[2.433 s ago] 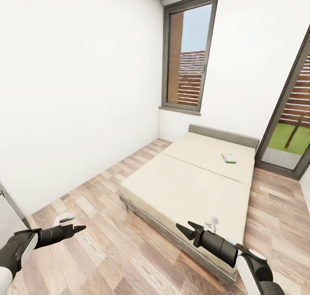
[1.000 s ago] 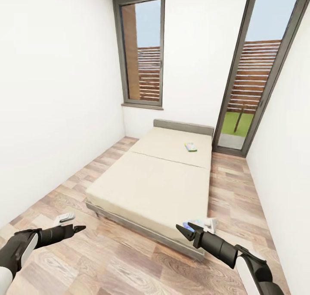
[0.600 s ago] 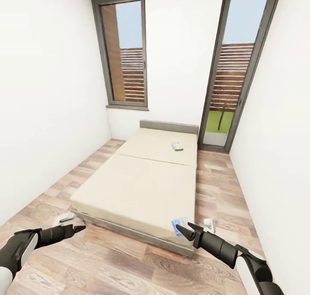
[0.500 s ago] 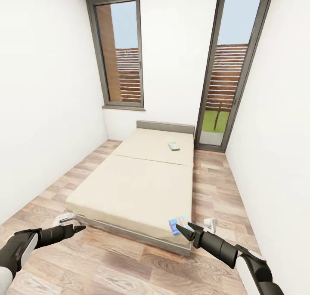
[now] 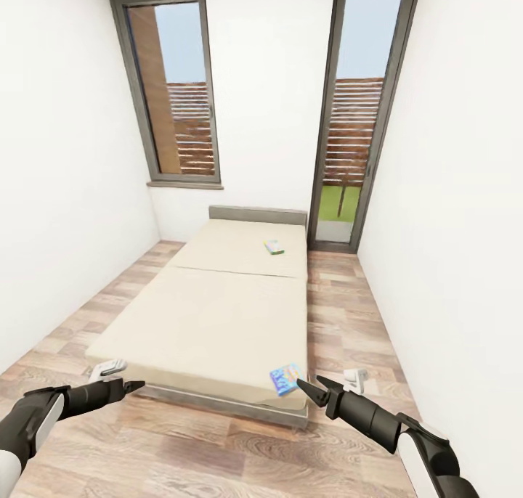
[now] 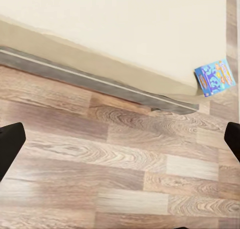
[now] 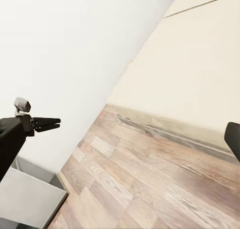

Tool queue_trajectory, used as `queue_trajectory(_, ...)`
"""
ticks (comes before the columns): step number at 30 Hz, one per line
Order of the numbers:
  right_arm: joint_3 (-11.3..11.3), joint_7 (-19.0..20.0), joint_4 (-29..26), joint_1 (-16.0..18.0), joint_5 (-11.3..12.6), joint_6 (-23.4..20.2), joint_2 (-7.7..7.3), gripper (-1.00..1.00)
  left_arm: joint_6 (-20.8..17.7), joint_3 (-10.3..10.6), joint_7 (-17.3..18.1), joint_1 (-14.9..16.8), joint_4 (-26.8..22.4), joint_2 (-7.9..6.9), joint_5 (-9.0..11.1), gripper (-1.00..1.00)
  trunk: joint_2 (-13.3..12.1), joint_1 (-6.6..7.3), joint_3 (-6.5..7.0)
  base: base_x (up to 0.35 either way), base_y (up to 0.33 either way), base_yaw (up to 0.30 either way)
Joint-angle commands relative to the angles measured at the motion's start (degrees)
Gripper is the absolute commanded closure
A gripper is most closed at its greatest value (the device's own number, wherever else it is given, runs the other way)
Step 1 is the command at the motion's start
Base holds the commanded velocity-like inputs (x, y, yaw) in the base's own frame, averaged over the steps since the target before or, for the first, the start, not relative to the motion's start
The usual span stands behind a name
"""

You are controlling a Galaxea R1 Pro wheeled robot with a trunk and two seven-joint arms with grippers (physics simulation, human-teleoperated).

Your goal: Put all the toys in the child's room - the three board games (two on the bed and one on the table), the two jigsaw puzzles on the table, and the tennis ball on the table - inside the toy box on the table in the child's room.

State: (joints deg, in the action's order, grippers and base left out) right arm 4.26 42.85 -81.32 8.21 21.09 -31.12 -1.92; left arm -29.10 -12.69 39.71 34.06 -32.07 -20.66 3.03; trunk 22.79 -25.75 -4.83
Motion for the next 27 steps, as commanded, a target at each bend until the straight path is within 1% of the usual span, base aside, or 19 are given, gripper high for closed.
queue_trajectory(1,0.0,0.1,0.0,0.1,0.4,-0.4,0.0,-1.0,-0.5,-0.1,0.1,0.0,0.0,0.01,0.3,-1.0,0.1,-0.04,-0.13,0.0,0.151,-0.043)
queue_trajectory(9,0.0,0.0,-0.1,0.1,0.3,-0.4,0.05,-1.0,-0.5,-0.1,0.1,0.0,0.0,0.01,0.3,-1.0,0.1,-0.04,-0.12,0.0,0.144,-0.017)
queue_trajectory(17,0.0,0.0,-0.1,0.1,-0.1,-0.1,0.07,-1.0,-0.5,-0.1,0.1,0.0,0.0,0.01,0.3,-1.0,0.1,-0.04,-0.12,0.0,0.021,-0.002)
queue_trajectory(27,0.0,0.1,-0.1,0.1,0.3,1.1,-0.02,-1.0,-0.5,-0.1,0.1,0.0,0.0,0.01,0.3,-1.0,0.1,-0.04,-0.12,0.0,0.003,-0.001)
